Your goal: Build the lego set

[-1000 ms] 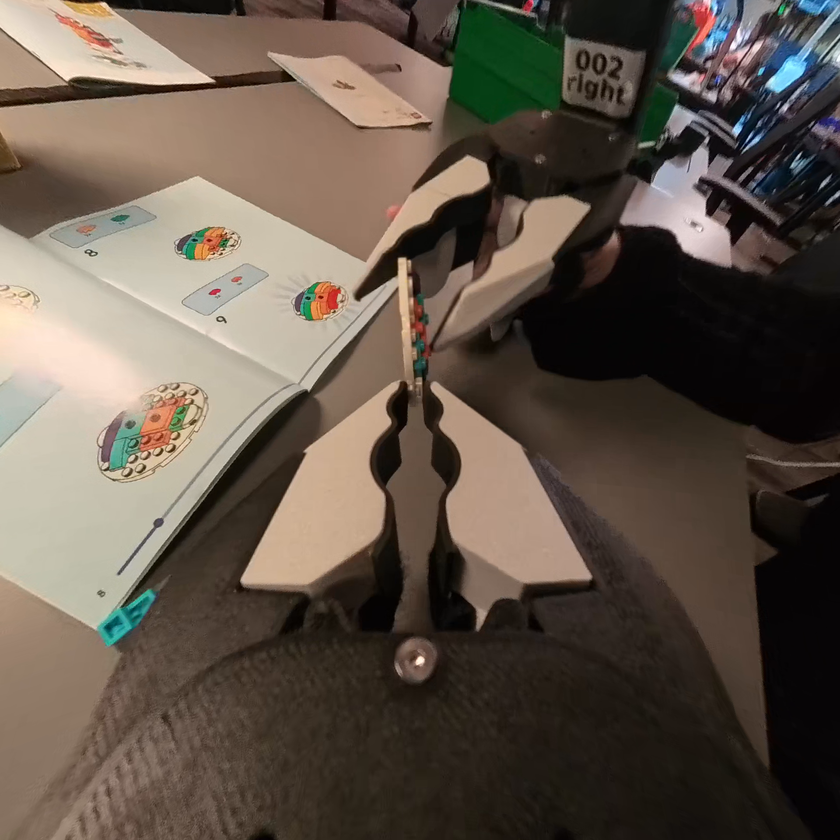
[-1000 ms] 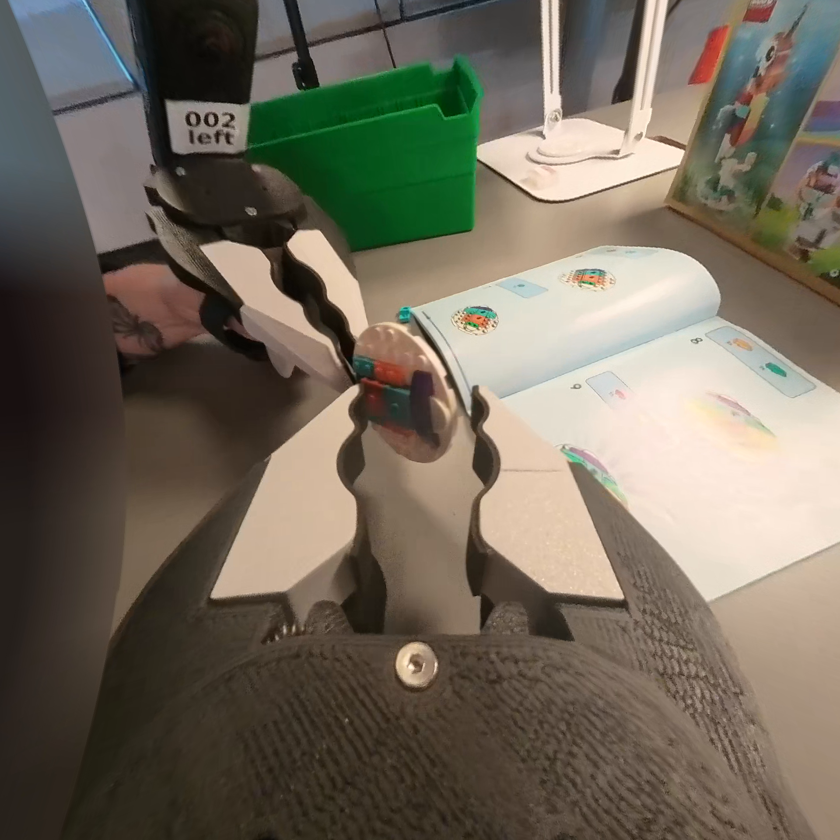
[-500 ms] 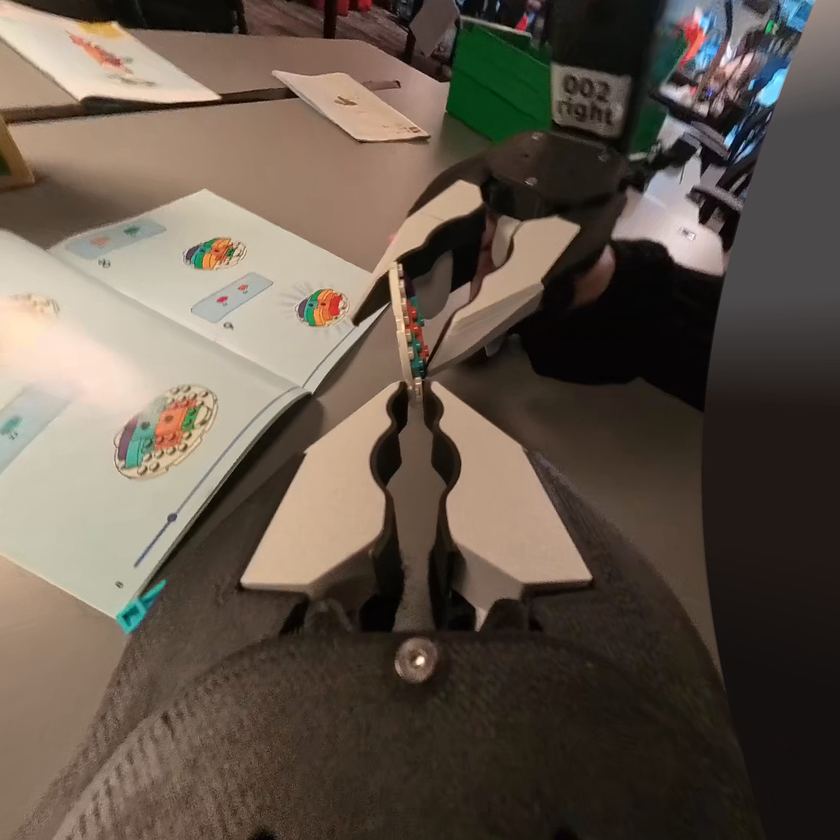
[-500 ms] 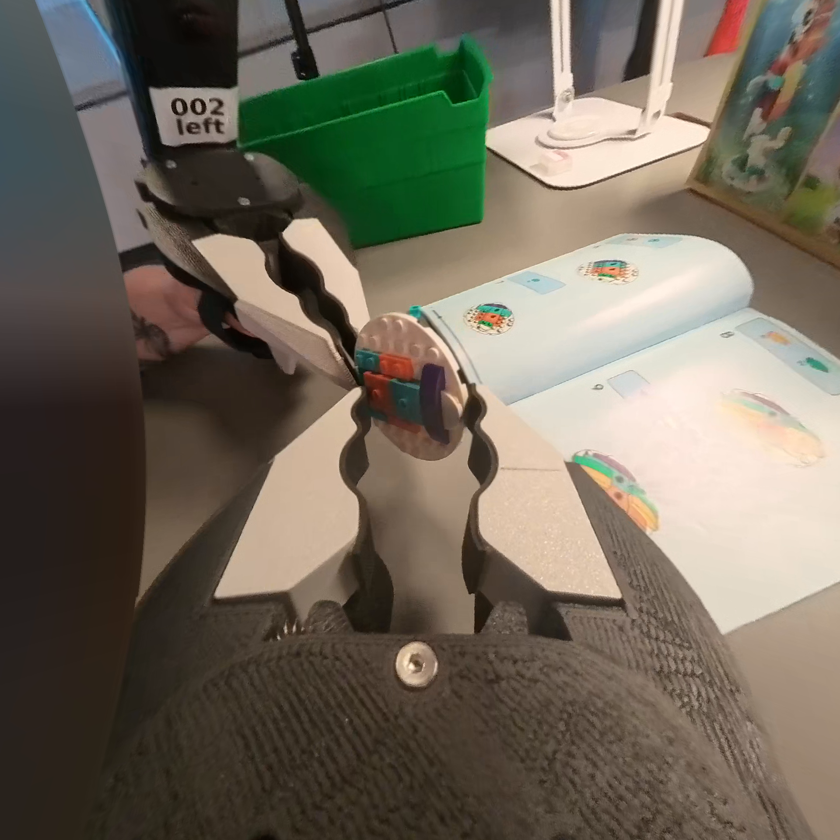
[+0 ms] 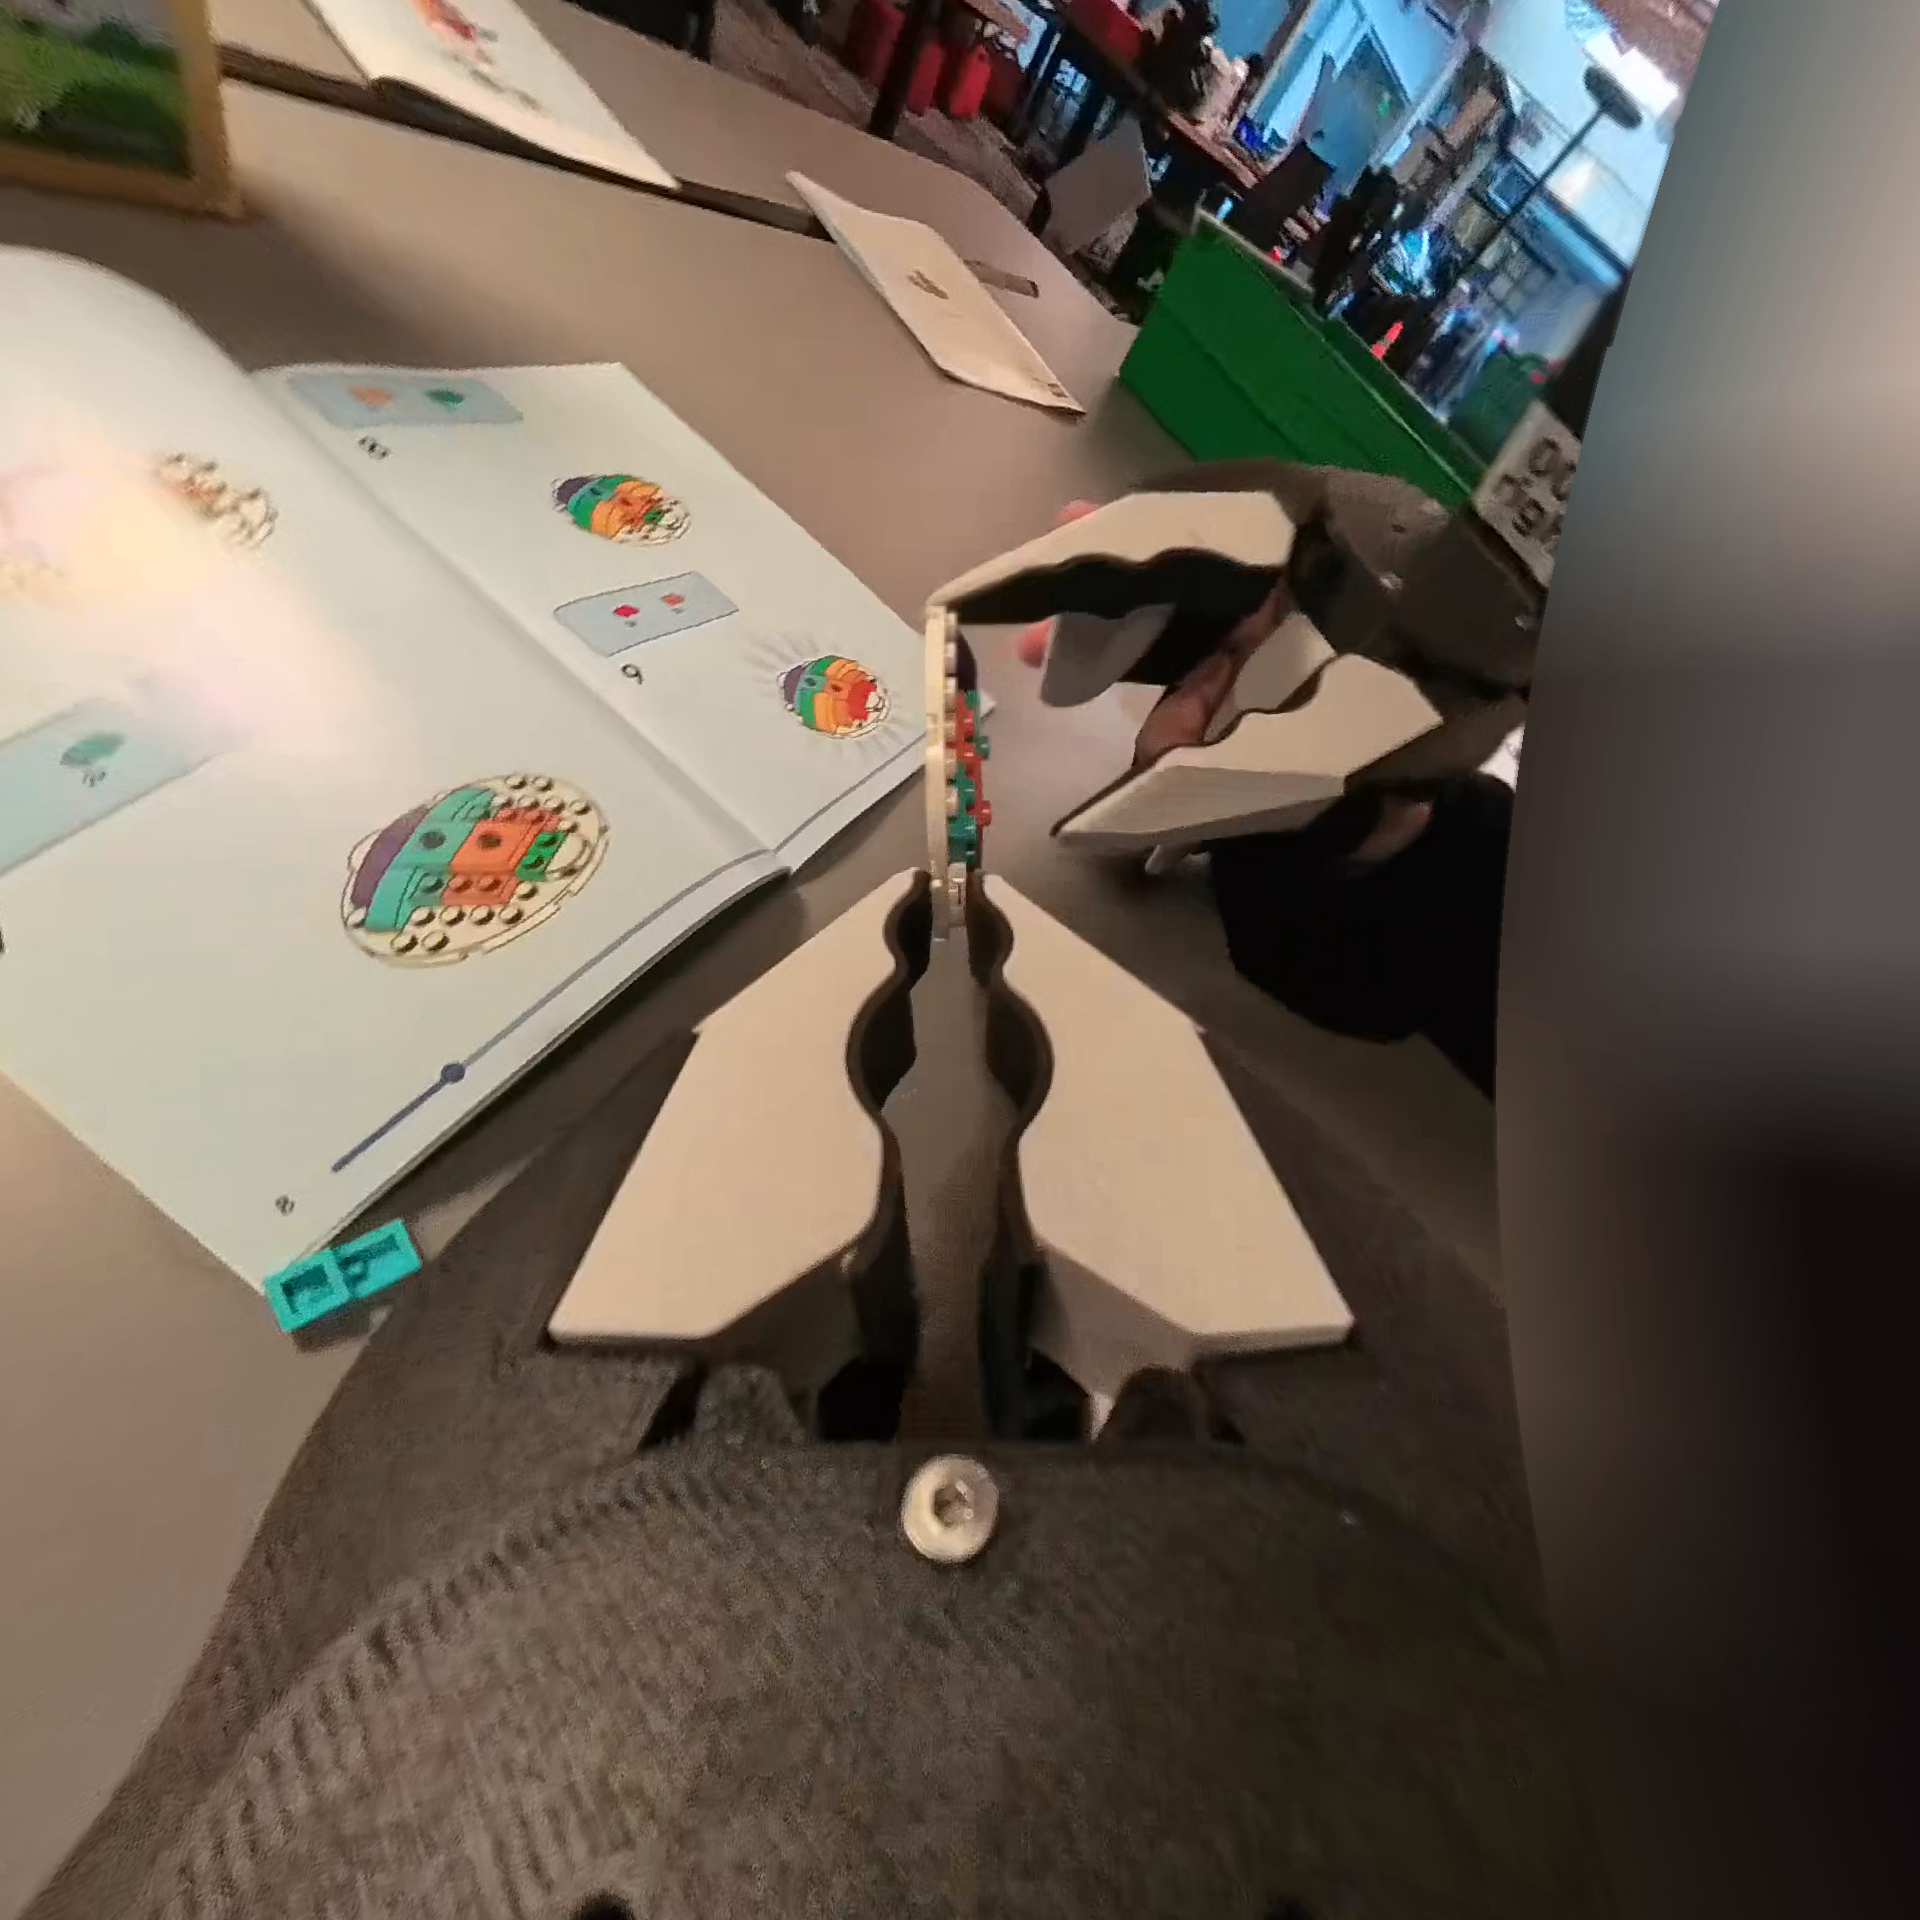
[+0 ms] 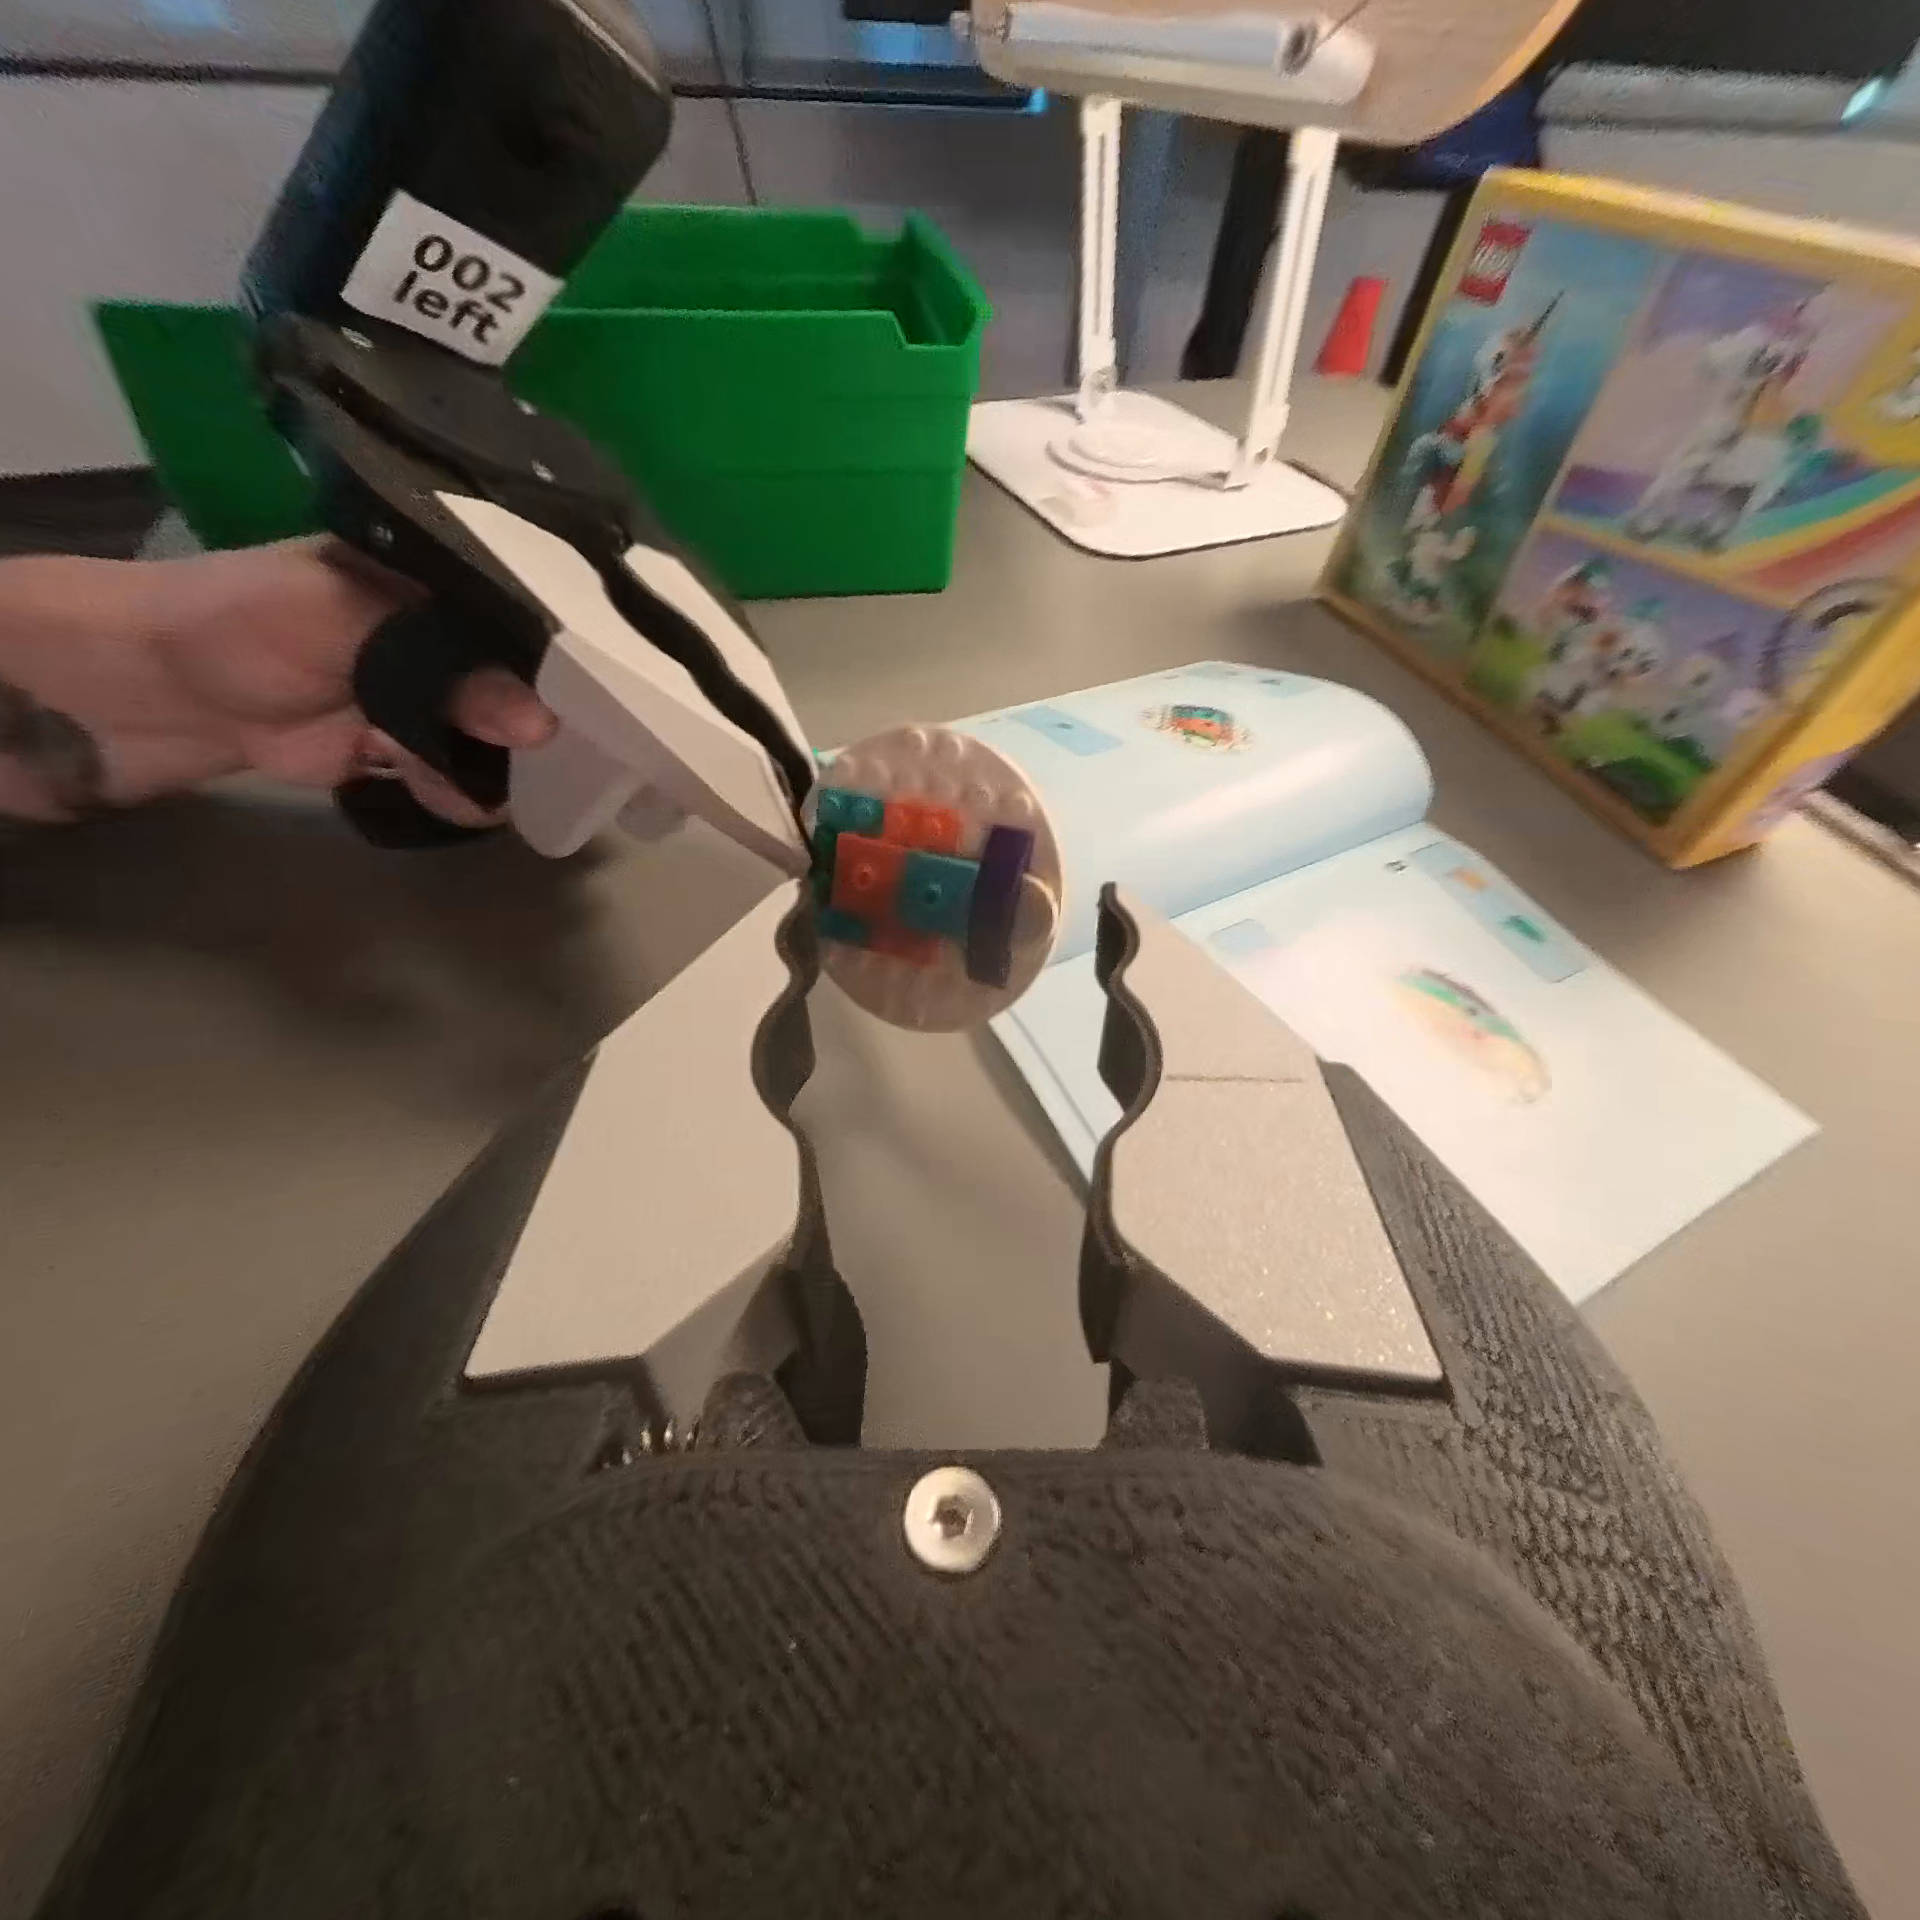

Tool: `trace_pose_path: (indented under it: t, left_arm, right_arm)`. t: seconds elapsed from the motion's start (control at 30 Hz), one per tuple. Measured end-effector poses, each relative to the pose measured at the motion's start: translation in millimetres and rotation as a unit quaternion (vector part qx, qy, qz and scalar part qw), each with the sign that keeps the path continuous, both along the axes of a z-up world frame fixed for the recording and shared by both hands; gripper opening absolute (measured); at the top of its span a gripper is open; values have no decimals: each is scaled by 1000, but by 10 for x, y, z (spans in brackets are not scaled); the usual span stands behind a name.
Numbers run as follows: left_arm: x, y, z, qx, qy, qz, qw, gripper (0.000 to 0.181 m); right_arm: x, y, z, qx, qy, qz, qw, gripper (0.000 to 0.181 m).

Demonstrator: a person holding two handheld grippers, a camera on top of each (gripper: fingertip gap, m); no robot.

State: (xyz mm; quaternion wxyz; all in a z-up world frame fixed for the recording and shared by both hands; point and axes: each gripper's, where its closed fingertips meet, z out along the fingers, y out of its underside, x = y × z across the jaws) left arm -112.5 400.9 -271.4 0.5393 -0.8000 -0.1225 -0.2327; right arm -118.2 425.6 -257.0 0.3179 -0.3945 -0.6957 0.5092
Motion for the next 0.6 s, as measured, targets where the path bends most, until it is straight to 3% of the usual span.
trace_pose_path:
  t: [0.13,0.2,0.3,0.47,0.6]
  left_arm:
    - [-23,5,-41,-8,-36,10,999,5]
    - [-15,8,-50,-10,-57,9,998,5]
    - [25,3,-64,-15,-70,-4,997,5]
    - [89,-40,-134,-47,-43,-30,997,5]
    - [132,-105,-184,-78,-31,-53,995,5]
  right_arm:
    - [-29,-27,4,88,35,-26,995,46]
    - [7,-96,34,155,70,-14,985,29]
    - [54,-186,-91,248,66,17,966,23]
    - [89,-134,-190,430,104,30,896,25]
    - [162,-179,-306,498,107,73,857,21]
